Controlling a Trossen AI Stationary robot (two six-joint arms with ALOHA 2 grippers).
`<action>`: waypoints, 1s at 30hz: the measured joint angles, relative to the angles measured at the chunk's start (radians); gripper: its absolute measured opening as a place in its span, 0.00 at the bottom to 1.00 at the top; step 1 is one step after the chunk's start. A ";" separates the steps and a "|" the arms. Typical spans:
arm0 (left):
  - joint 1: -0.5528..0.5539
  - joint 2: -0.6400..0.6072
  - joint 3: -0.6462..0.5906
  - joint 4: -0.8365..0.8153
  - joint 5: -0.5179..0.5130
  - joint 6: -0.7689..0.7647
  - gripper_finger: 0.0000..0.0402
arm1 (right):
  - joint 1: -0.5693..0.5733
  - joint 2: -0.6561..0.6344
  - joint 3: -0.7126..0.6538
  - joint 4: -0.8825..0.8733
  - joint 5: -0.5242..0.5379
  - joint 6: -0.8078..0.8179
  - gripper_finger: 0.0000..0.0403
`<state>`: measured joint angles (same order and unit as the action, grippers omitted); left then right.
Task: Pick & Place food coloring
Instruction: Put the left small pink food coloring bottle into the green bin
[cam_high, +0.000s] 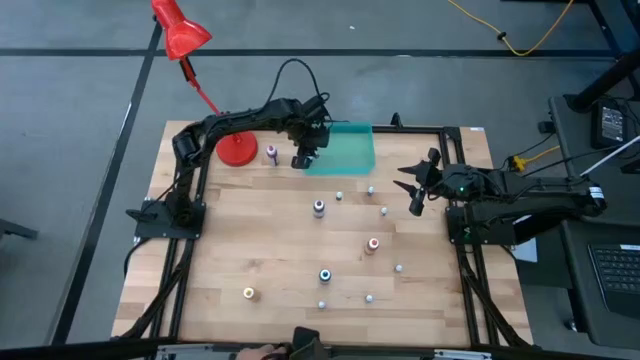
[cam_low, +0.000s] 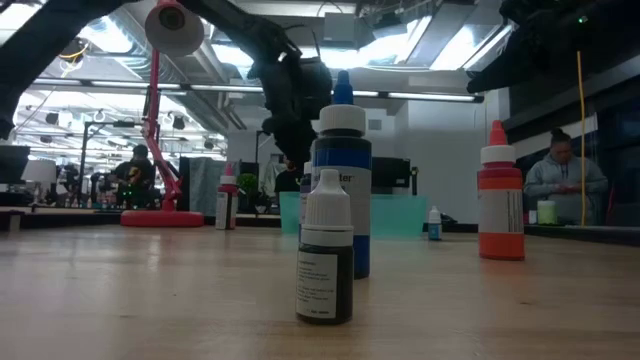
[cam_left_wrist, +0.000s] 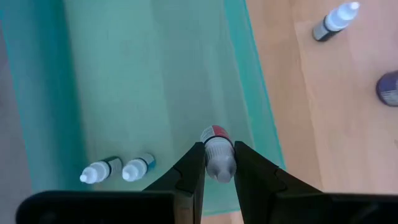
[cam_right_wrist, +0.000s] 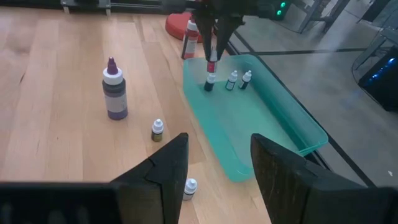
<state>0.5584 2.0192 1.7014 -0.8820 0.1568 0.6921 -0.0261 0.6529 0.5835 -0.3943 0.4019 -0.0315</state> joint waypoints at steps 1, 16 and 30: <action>0.000 0.011 0.009 0.001 -0.002 0.008 0.16 | 0.000 0.000 0.000 0.000 0.000 0.000 0.44; 0.013 0.139 0.128 -0.121 -0.010 0.016 0.16 | 0.000 0.001 0.000 0.000 -0.003 0.005 0.44; -0.008 0.145 0.121 -0.105 -0.013 0.051 0.16 | 0.000 0.002 0.000 0.000 -0.003 0.001 0.44</action>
<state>0.5505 2.1643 1.8225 -0.9867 0.1433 0.7433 -0.0257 0.6548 0.5835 -0.3940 0.3992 -0.0307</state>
